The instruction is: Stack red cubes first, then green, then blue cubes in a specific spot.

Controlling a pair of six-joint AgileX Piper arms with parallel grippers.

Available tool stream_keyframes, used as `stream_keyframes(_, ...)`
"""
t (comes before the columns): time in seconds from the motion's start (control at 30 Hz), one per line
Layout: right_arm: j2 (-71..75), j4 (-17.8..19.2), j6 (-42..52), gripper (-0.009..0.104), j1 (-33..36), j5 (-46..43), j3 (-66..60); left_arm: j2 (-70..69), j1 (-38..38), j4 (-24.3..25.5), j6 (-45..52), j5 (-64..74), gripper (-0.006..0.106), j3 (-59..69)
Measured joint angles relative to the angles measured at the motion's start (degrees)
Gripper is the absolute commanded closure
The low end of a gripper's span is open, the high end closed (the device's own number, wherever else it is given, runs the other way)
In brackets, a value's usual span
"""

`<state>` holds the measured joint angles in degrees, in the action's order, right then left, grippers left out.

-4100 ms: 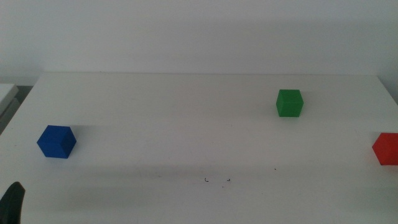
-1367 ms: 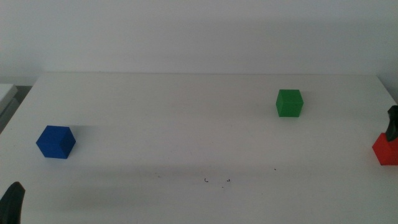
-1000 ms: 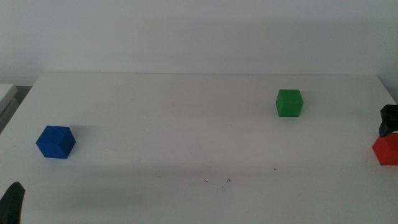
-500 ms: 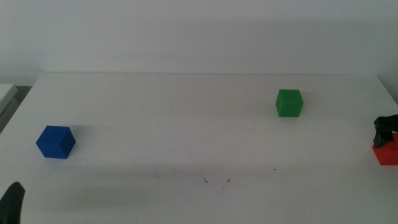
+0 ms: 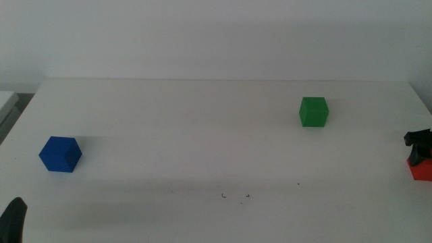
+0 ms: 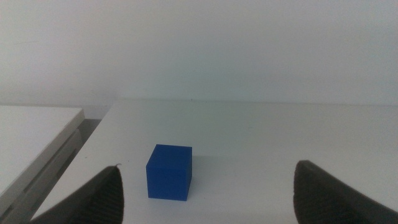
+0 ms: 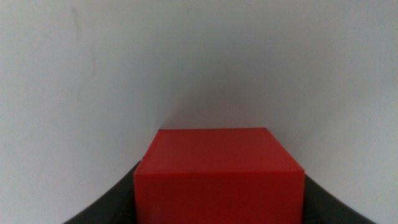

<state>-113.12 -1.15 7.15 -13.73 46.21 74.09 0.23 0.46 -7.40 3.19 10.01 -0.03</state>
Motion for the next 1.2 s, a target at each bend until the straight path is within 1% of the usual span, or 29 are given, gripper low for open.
stream_keyframes(0.13, 0.68, 0.35, -2.40, 0.072, 0.46, 1.78, 0.00, 0.00, 0.00, 0.00, 0.00, 0.00, 0.007, 0.00)
stream_keyframes(0.23, 2.73, 1.15, -5.50, 0.072, 2.51, 2.95, 0.00, 0.00, 0.00, 0.00, 0.00, 0.00, 0.007, 0.00)
stream_keyframes(0.3, 5.28, 1.86, -8.64, 0.072, 4.98, 3.60, 0.00, 0.00, 0.00, 0.00, 0.00, 0.00, 0.007, 0.00)
stream_keyframes(0.47, 9.51, 1.86, -15.76, 0.072, 12.53, 6.61, 0.25, 0.00, 0.00, 0.00, 0.00, 0.00, 0.007, 0.00)
stream_keyframes(0.67, 9.85, 1.86, -23.32, 0.072, 23.22, 12.46, 2.51, 0.00, 0.00, 0.00, 0.00, 0.00, 0.007, 0.00)
stream_keyframes(0.9, 9.85, 2.10, -33.43, 0.072, 34.18, 13.65, 6.29, 0.00, 0.00, 0.00, 0.00, 0.00, 0.007, 0.00)
stream_keyframes(1.03, 9.85, 2.49, -38.74, 0.072, 38.17, 13.85, 7.86, 0.00, 0.00, 0.00, 0.00, 0.00, 0.007, 0.00)
stream_keyframes(1.1, 9.74, 1.70, -40.68, 0.072, 39.25, 13.90, 8.49, 0.00, 0.00, 0.00, 0.00, 0.00, 0.007, 0.00)
stream_keyframes(1.2, 8.89, 3.05, -43.65, 0.072, 40.82, 13.90, 9.43, 0.00, 0.00, 0.00, 0.00, 0.00, 0.007, 0.00)
